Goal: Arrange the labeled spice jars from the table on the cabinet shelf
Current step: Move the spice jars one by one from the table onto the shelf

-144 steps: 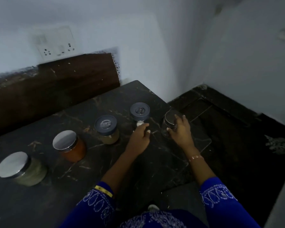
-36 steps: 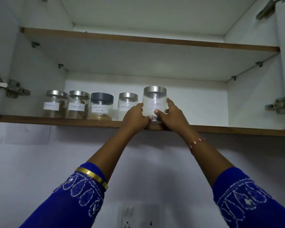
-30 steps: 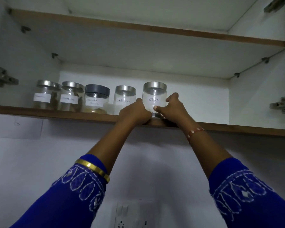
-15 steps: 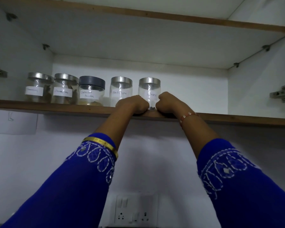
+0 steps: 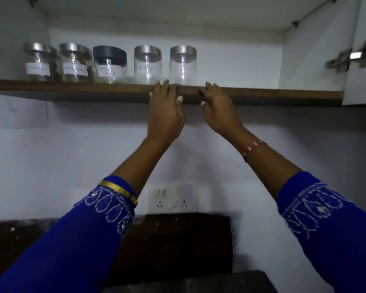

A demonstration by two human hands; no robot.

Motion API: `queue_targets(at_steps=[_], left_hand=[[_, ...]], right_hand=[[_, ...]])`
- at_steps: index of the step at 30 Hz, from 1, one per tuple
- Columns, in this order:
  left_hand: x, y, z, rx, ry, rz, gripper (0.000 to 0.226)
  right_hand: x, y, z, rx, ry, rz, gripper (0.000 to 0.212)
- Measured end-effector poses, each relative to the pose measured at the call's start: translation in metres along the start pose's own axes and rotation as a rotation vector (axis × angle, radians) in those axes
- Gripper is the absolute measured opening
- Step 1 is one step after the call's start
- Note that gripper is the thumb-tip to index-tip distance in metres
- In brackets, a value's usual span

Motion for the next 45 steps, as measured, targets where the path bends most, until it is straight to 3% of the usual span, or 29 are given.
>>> queue_targets(at_steps=[3, 12, 22, 26, 31, 39, 45], left_hand=[[0.045, 0.015, 0.005, 0.241, -0.071, 0.067, 0.041], [0.189, 0.047, 0.007, 0.497, -0.307, 0.207, 0.038], [0.361, 0.077, -0.031, 0.658, -0.725, 0.428, 0.037], [0.423, 0.090, -0.041, 0.692, -0.925, 0.607, 0.037], [0.477, 0.100, -0.052, 0.668, -1.106, 0.752, 0.037], [0.508, 0.107, -0.051, 0.654, -1.147, 0.958, 0.033], [0.511, 0.102, -0.046, 0.711, -1.048, 1.123, 0.027]], right_hand=[[0.047, 0.002, 0.002, -0.114, 0.006, -0.067, 0.046], [0.206, 0.022, 0.002, -0.194, 0.006, -0.255, 0.044], [0.417, 0.079, -0.021, -0.244, -0.086, -0.836, 0.045], [0.482, 0.105, -0.035, -0.138, -0.243, -1.024, 0.058], [0.525, 0.124, -0.051, -0.102, -0.445, -1.117, 0.093], [0.536, 0.129, -0.047, -0.150, -0.349, -0.958, 0.082], [0.522, 0.122, -0.027, -0.521, -0.153, -1.131, 0.073]])
Point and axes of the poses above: each hand's wrist, its own x-axis away from the middle knuckle, its own z-axis out of the back of the hand, y = z × x, the point moved 3 cm from there along -x, towards the middle knuckle, and after that the axes turned 12 degrees about -x, right-handed, at the moved point
